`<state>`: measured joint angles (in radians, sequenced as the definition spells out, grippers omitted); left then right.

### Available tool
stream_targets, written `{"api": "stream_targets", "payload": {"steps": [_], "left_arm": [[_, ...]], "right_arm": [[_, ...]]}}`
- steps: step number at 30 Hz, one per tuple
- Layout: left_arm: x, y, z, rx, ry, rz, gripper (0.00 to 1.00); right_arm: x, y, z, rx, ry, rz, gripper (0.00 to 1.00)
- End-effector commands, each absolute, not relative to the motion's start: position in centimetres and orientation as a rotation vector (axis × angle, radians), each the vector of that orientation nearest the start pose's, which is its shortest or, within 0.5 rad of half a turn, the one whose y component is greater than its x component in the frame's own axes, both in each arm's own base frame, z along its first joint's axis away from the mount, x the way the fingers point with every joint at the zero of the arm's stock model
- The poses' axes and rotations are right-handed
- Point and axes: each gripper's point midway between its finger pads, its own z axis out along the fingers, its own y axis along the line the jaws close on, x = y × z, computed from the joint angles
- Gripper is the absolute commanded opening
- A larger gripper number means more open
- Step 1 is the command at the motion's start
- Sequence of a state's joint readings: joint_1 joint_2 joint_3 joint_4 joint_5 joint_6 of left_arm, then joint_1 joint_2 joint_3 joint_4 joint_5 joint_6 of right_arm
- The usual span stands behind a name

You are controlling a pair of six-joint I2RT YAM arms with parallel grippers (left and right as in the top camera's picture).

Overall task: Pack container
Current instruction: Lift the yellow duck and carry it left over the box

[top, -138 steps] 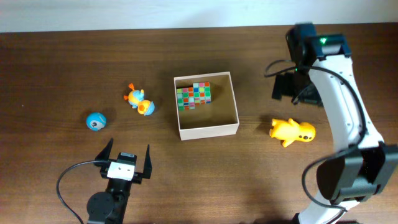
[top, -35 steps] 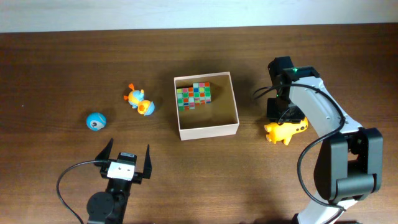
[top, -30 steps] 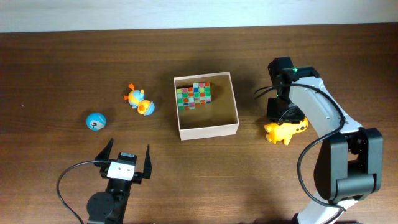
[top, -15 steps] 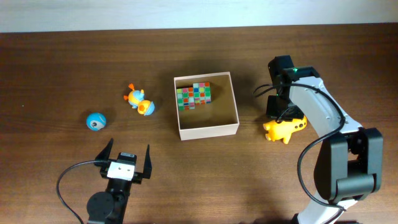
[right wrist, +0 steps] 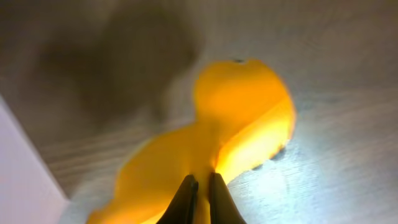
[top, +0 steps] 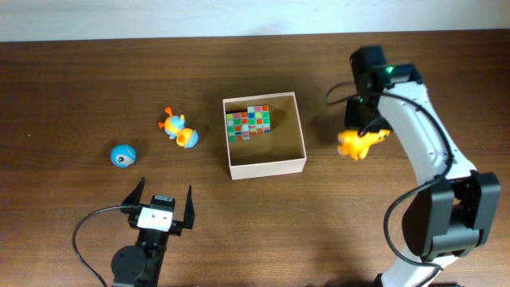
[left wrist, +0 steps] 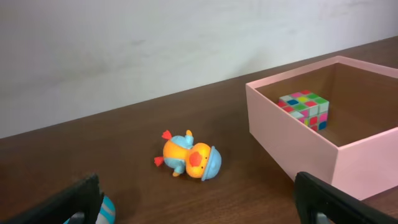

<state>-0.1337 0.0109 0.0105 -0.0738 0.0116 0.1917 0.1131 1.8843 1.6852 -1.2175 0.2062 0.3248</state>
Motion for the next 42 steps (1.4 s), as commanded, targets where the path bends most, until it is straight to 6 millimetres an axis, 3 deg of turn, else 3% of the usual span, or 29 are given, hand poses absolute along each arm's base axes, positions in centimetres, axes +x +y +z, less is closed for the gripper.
{"api": "stream_targets", "payload": {"steps": [1, 7, 20, 26, 34, 42], "left_arm": [[24.4, -3.3, 15.6, 0.285, 1.625, 0.051, 0.99], [24.4, -3.3, 15.6, 0.285, 1.625, 0.051, 0.99], [24.4, -3.3, 15.6, 0.285, 1.625, 0.051, 0.99], [24.4, -3.3, 15.6, 0.285, 1.625, 0.051, 0.99], [24.4, -3.3, 15.6, 0.285, 1.625, 0.051, 0.99], [24.4, -3.3, 15.6, 0.285, 1.625, 0.051, 0.99]], "right_arm": [[40.8, 1.0, 17.7, 0.326, 2.816, -0.234, 0.04], [40.9, 2.8, 21.2, 0.270, 2.787, -0.156, 0.04], [38.9, 16.8, 23.0, -0.030, 2.738, 0.070, 0.04], [38.0, 21.4, 23.6, 0.004, 2.684, 0.146, 0.04], [37.8, 24.1, 23.8, 0.140, 2.612, 0.145, 0.04], [38.5, 25.0, 20.3, 0.262, 2.656, 0.099, 0.04]]}}
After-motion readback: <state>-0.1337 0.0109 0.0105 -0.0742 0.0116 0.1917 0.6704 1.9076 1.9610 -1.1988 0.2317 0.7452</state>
